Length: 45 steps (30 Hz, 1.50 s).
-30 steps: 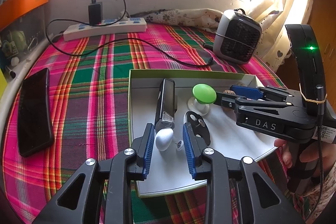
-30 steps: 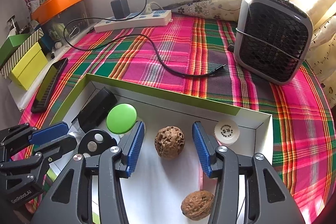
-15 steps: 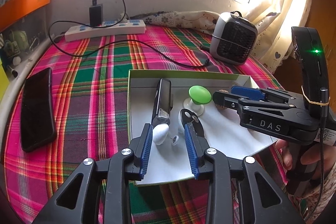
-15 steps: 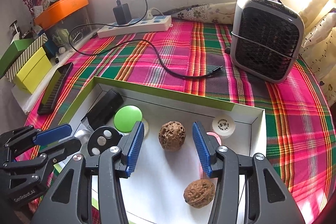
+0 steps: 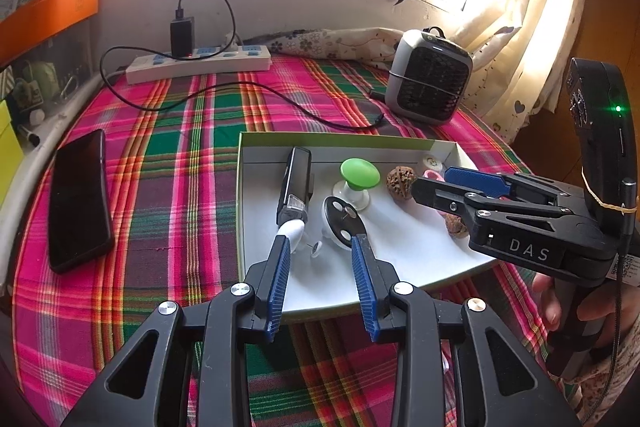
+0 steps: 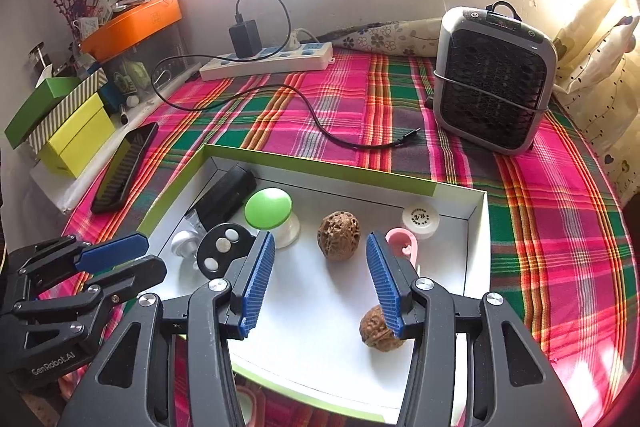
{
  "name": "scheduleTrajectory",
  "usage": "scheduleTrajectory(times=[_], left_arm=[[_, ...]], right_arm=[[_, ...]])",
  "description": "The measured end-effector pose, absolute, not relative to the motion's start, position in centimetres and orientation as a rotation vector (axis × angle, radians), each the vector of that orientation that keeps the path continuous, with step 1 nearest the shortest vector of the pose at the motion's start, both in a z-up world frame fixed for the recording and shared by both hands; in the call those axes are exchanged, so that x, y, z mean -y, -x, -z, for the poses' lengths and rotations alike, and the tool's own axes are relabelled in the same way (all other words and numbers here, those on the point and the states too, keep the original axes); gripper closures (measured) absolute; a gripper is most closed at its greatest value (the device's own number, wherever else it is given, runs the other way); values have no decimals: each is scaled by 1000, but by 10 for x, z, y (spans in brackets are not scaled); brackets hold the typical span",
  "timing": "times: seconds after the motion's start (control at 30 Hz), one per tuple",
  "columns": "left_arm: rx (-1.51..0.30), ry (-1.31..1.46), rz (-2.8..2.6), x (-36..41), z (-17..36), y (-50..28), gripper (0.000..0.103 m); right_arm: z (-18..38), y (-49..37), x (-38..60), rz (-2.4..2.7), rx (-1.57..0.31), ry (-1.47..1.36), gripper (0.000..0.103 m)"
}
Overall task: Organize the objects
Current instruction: 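Withdraw both tools from the box toward the items beside it, then move the left tool to the white USB cable while the right tool approaches the pink holder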
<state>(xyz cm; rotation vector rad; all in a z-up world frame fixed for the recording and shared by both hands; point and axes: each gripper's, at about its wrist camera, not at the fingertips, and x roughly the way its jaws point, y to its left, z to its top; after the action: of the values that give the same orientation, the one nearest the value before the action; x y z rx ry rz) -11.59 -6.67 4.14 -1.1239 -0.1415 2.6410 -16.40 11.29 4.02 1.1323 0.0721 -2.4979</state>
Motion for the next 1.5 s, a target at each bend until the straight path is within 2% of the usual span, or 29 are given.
scheduleTrajectory(times=[0.57, 0.87, 1.5], left_arm=[[150, 1104, -2618, 60, -44, 82, 73], [155, 1109, -2598, 56, -41, 68, 73], [148, 1154, -2573, 53, -31, 53, 73]], right_arm=[[-40, 103, -125, 2470, -64, -1096, 54], [-32, 70, -122, 2449, -146, -1080, 54], [-1, 72, -116, 2468, -195, -1199, 54]])
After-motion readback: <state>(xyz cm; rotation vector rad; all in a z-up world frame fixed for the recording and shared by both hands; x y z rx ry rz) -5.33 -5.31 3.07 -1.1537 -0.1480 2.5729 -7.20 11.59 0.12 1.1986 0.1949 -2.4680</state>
